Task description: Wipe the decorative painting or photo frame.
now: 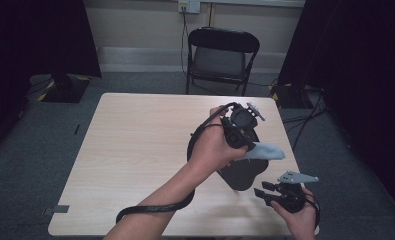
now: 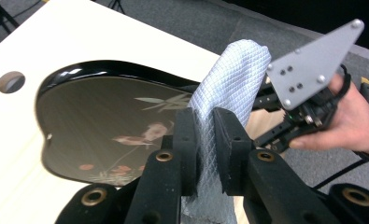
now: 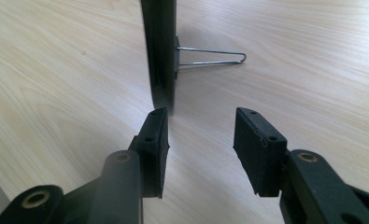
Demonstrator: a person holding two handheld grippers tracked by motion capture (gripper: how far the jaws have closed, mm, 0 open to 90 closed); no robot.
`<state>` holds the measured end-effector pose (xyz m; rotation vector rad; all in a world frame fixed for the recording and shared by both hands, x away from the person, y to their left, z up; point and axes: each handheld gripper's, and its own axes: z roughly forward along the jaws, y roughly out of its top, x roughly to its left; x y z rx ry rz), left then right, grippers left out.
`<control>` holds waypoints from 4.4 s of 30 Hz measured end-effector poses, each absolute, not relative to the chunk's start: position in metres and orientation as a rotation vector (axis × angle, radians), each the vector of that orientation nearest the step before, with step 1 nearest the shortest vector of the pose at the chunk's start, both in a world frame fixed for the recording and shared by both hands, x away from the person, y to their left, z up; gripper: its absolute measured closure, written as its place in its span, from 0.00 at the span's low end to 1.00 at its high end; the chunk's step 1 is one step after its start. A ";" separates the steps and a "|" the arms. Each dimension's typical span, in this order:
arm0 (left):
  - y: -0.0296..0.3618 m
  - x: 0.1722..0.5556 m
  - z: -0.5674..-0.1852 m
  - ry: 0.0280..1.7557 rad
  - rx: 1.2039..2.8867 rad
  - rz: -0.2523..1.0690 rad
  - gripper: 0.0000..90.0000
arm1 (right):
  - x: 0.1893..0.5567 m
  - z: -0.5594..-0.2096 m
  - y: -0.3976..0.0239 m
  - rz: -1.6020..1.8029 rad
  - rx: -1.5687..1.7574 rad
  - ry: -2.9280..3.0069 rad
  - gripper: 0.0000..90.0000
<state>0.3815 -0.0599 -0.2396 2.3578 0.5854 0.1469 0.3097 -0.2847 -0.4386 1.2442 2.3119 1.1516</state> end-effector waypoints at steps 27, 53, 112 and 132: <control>-0.054 0.393 -0.233 0.649 2.319 0.227 0.89 | 0.317 -0.439 -0.257 1.217 1.197 2.309 0.83; -0.026 0.413 -0.227 0.786 2.252 0.340 0.89 | 0.313 -0.439 -0.267 1.234 1.183 2.380 0.88; 0.016 0.454 -0.343 1.131 2.294 0.357 0.89 | 0.313 -0.438 -0.269 1.229 1.179 2.382 0.88; 0.021 0.455 -0.371 1.172 2.335 0.365 0.89 | 0.312 -0.438 -0.269 1.229 1.179 2.380 0.88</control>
